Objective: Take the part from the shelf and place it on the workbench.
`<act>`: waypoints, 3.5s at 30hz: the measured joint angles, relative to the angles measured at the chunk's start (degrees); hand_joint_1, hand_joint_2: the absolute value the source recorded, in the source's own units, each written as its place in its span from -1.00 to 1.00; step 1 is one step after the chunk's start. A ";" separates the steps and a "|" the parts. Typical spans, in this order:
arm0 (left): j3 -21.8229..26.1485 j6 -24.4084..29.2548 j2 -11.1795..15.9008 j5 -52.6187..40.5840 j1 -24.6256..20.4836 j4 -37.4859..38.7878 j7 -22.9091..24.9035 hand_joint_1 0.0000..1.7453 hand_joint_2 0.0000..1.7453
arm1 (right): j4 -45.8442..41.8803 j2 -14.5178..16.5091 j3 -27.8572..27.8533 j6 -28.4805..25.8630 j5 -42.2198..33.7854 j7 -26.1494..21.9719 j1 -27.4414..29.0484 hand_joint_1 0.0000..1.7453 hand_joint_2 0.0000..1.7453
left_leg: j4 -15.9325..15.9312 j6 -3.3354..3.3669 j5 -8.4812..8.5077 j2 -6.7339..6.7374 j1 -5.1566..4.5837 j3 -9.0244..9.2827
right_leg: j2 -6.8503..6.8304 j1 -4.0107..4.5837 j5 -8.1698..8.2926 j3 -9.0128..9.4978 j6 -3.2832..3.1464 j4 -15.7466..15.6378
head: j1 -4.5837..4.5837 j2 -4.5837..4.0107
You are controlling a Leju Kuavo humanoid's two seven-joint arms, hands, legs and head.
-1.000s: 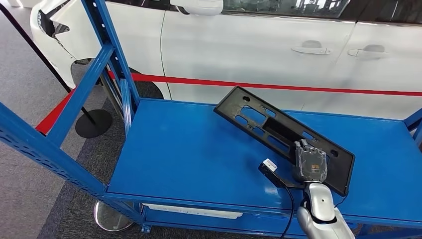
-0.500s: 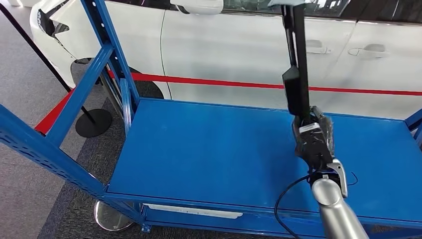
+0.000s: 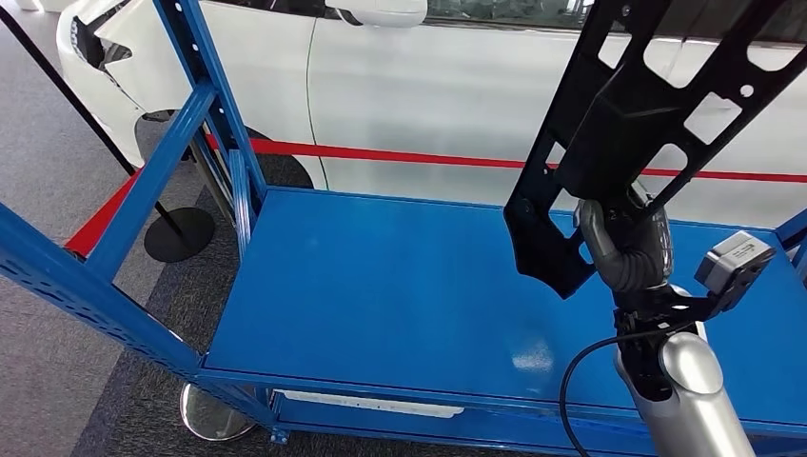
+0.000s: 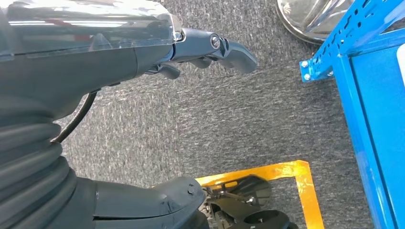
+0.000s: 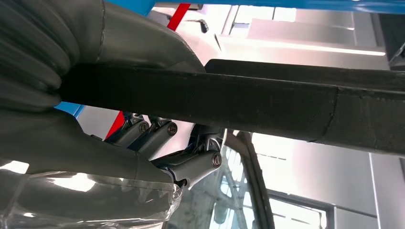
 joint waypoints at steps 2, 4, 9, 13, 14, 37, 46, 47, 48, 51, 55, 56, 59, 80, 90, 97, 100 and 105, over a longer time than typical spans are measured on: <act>0.02 0.04 0.00 0.00 0.00 0.00 -0.11 -1.00 1.00 | -0.43 -0.01 0.27 0.39 -0.40 -0.06 0.13 1.00 1.00 | 0.00 0.00 0.00 0.01 0.00 0.00 | 0.00 0.00 0.00 0.00 0.00 0.00 | 0.00 0.00; 0.03 0.05 0.00 -0.01 0.00 0.00 -0.14 -1.00 1.00 | -0.68 -0.01 0.56 0.51 -0.53 -0.07 0.25 1.00 1.00 | 0.00 0.00 0.00 0.01 0.01 0.01 | 0.00 0.00 0.00 0.00 0.00 0.00 | 0.01 0.00; 0.06 0.05 0.00 -0.01 0.00 0.00 -0.16 -1.00 1.00 | -0.98 -0.03 1.23 0.55 -0.58 -0.09 0.35 1.00 1.00 | 0.00 0.00 0.00 0.01 0.01 0.00 | 0.00 0.00 0.00 0.00 0.00 0.01 | 0.01 0.00; 0.09 -0.07 0.00 0.22 0.00 0.00 -0.45 -1.00 1.00 | -1.14 -0.05 1.64 0.55 -0.55 -0.23 0.45 1.00 1.00 | 0.00 0.00 0.00 0.01 0.01 0.00 | 0.01 0.00 0.00 -0.01 0.00 0.01 | 0.01 0.00; 0.19 -0.30 0.00 0.61 -0.01 0.00 -0.90 -1.00 1.00 | -1.16 -0.07 1.69 0.55 -0.46 -0.39 0.56 1.00 1.00 | 0.00 0.00 0.00 0.01 0.00 0.00 | 0.01 0.00 0.00 0.00 -0.01 0.01 | 0.00 0.00; 7.99 -13.68 0.89 10.61 -1.10 0.00 -8.19 -1.00 1.00 | -1.57 3.63 2.83 3.65 6.35 -5.61 7.20 1.00 1.00 | -0.30 0.58 0.39 0.04 -0.01 0.07 | -0.01 -0.37 0.02 0.00 1.00 0.00 | -0.01 0.00; 8.46 -9.83 1.17 8.11 -0.90 0.00 -4.15 -1.00 1.00 | 0.16 6.47 3.43 4.47 6.24 -6.32 9.03 1.00 1.00 | -0.57 1.13 1.04 0.03 -0.17 -0.25 | 0.01 -0.66 -3.41 -4.06 0.69 10.10 | 0.26 0.00; 8.43 -9.69 1.18 7.92 -0.91 0.00 -4.00 -1.00 1.00 | 0.26 6.70 3.50 4.49 6.24 -6.33 9.03 1.00 1.00 | -0.52 0.98 1.07 -0.03 -0.28 -0.28 | 0.05 -0.55 -1.90 -2.03 0.38 6.20 | 0.23 0.00; 8.41 -9.61 1.18 7.81 -0.92 0.00 -3.93 -1.00 1.00 | 0.32 6.89 3.57 4.50 6.24 -6.35 9.04 1.00 1.00 | -0.49 0.73 1.16 -0.09 -0.33 -0.34 | 0.08 -0.40 -0.83 -0.52 0.14 3.12 | 0.22 0.00; 8.39 -9.51 1.19 7.73 -0.90 0.00 -3.80 -1.00 1.00 | 0.42 7.29 3.76 4.51 6.24 -6.39 9.04 1.00 1.00 | -0.55 -0.30 1.69 -0.21 -0.27 -0.62 | 0.06 -0.06 -0.05 0.38 -0.24 0.31 | 0.31 0.00; 8.38 -9.42 1.57 7.69 -0.85 0.00 -3.72 -1.00 1.00 | 0.62 8.04 3.97 4.52 6.18 -6.42 8.97 1.00 1.00 | 4.06 -2.09 -2.53 -0.10 0.06 -2.50 | -0.50 -1.04 1.34 -0.22 -1.00 -0.88 | 0.17 0.00; 8.37 -9.42 1.59 7.62 -0.85 0.00 -3.69 -1.00 1.00 | 0.70 8.19 4.00 4.55 6.16 -6.43 8.97 1.00 1.00 | 7.56 -2.62 -4.94 0.00 0.42 -3.75 | -0.60 -1.09 1.63 -0.62 -1.09 -0.89 | 0.04 0.00; 8.28 -9.30 1.78 7.11 -0.78 0.00 -3.38 -1.00 1.00 | 1.01 8.57 4.24 4.68 6.03 -6.45 9.03 1.00 1.00 | 15.01 -3.86 -8.20 0.32 1.63 -5.58 | -0.86 -1.34 2.38 -2.06 -0.73 -0.47 | -0.03 0.00; 6.87 -5.91 3.21 4.02 -0.16 0.00 1.03 -1.00 1.00 | 1.07 12.36 5.27 4.95 3.31 -8.80 14.06 1.00 1.00 | -0.54 -0.86 2.77 0.47 0.30 -2.19 | -0.19 0.42 -2.09 2.74 -1.41 0.54 | 0.27 0.00; 6.09 -5.83 3.79 2.57 0.01 0.00 1.28 -1.00 1.00 | 1.03 14.52 5.35 4.54 4.12 -9.64 17.75 1.00 1.00 | 14.36 -4.78 -6.90 0.52 2.27 -5.33 | -0.87 -0.93 3.27 -1.65 -0.99 -1.89 | 0.27 0.00; 5.98 -7.44 5.04 3.10 -0.43 -0.02 0.51 -1.00 1.00 | 2.14 18.21 8.17 3.38 7.38 -8.86 16.21 1.00 1.00 | -0.80 -4.64 -4.55 0.38 2.75 5.61 | -0.79 -1.70 5.65 -6.25 1.90 1.41 | 0.03 0.01; 5.99 -7.67 5.33 3.19 -0.32 -0.02 0.74 -1.00 1.00 | 2.98 18.92 9.13 3.16 7.65 -8.77 15.59 1.00 1.00 | -1.01 -2.75 -2.74 0.66 2.77 4.03 | -0.67 -2.07 3.48 -7.08 2.93 2.71 | 0.19 0.00; 6.01 -8.49 6.08 3.20 -0.17 -0.02 1.14 -1.00 1.00 | 5.53 19.97 10.84 2.11 7.28 -8.26 13.44 1.00 1.00 | -0.83 -1.83 0.86 0.88 2.17 -0.47 | -0.44 -1.92 -5.92 -9.03 3.00 16.37 | 0.55 0.00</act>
